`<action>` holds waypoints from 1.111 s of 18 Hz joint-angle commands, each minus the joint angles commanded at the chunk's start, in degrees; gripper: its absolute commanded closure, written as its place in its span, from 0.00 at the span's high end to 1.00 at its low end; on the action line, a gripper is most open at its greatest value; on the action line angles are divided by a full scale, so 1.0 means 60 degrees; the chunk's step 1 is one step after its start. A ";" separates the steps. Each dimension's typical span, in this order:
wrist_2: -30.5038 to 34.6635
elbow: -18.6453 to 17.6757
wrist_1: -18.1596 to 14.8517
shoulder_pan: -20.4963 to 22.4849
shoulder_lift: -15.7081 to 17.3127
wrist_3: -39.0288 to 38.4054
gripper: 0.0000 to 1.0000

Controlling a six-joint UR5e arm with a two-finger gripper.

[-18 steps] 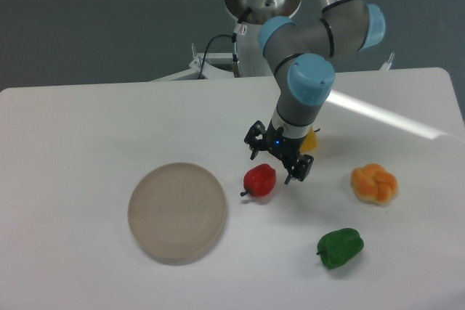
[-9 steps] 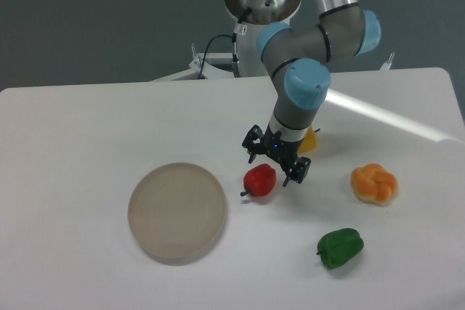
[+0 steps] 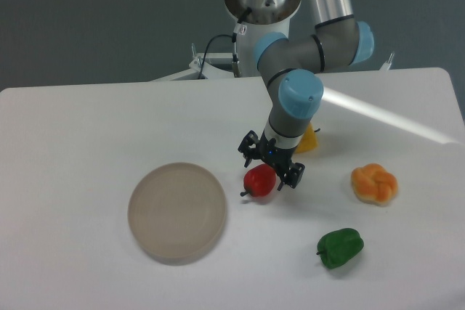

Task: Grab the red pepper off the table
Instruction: 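Lower the open gripper around the red pepper and close it, then lift the red pepper and carry it toward the orange pepper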

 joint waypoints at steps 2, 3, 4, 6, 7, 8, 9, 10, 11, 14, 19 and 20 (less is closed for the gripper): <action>0.0000 0.0029 0.0000 -0.0059 -0.0015 0.0000 1.00; 0.0000 0.0029 0.0000 -0.0059 -0.0015 0.0015 1.00; 0.0000 0.0044 -0.0015 -0.0059 0.0000 0.0044 0.90; 0.0000 0.0058 -0.0015 -0.0059 0.0058 0.0059 0.63; 0.0000 0.0058 -0.0015 -0.0059 0.0073 0.0073 0.54; 0.0000 0.0073 -0.0015 -0.0044 0.0088 0.0073 0.47; 0.0000 0.0102 -0.0015 -0.0044 0.0102 0.0073 0.45; 0.0000 0.0131 -0.0015 -0.0044 0.0117 0.0088 0.43; 0.0015 0.0146 -0.0029 -0.0044 0.0146 0.0103 0.41; 0.0029 0.0467 -0.0116 0.0087 0.0482 0.0321 0.39; 0.0190 0.1886 -0.0876 0.0292 0.0601 0.1608 0.39; 0.0408 0.2339 -0.1357 0.0496 0.0543 0.2206 0.39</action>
